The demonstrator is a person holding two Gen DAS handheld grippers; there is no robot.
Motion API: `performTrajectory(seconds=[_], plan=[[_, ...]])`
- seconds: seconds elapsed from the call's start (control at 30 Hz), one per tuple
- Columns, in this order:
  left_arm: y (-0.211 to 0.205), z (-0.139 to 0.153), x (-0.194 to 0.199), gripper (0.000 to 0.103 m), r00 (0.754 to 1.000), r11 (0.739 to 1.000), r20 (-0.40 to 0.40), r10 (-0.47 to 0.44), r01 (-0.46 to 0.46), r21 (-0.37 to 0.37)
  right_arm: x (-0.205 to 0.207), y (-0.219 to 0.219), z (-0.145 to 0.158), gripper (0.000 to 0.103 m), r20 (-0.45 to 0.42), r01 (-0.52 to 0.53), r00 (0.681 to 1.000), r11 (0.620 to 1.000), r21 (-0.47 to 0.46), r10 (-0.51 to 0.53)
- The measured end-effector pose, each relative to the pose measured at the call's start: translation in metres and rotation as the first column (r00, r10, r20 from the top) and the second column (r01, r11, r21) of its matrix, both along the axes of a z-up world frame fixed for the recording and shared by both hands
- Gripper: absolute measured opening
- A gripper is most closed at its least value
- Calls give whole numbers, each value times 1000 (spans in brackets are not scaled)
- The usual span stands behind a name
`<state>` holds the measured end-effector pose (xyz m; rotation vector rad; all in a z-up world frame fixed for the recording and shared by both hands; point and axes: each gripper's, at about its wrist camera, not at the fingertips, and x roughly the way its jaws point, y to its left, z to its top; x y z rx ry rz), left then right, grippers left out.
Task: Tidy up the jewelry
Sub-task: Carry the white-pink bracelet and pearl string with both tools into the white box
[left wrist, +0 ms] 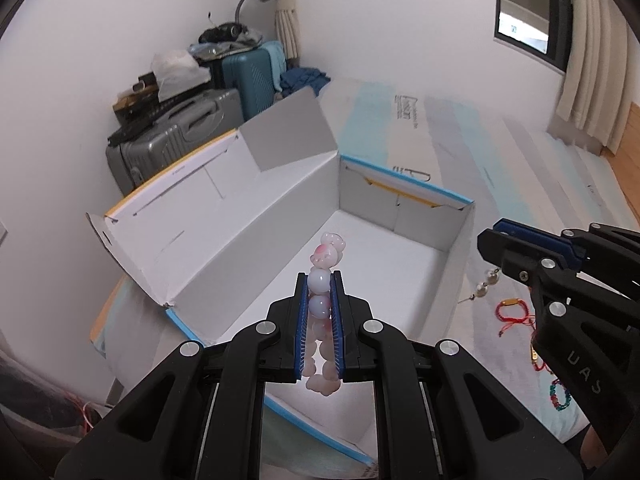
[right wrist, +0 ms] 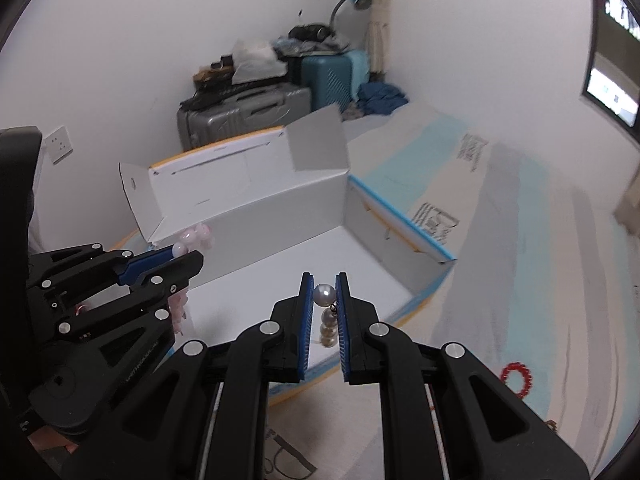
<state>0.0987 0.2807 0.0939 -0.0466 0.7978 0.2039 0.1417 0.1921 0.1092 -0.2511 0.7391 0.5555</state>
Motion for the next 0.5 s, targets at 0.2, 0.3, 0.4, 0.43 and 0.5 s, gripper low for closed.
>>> performTrajectory(seconds=[0.2,0.3,0.4,0.43,0.5], plan=[[17,-16,18,10,998,1000,-62,-6,5,-12,28,24,-22,10,-95,-45,995,997,-58,40],[24,-26,28,10,995,1000,-96,-14,13,-21,39,35,-34,10,-136,-64,989,994,-84,52],[31,-39,40,10,989,999,-146,-28,23,-38,49,45,-48,10,-183,-83,981,991,-106,62],[34,-44,44,10,985,999,-167,-33,25,-48,54,48,-54,10,-210,-87,976,990,-110,63],[38,-52,50,10,979,997,-200,-42,30,-64,61,54,-65,10,-246,-103,967,987,-125,70]])
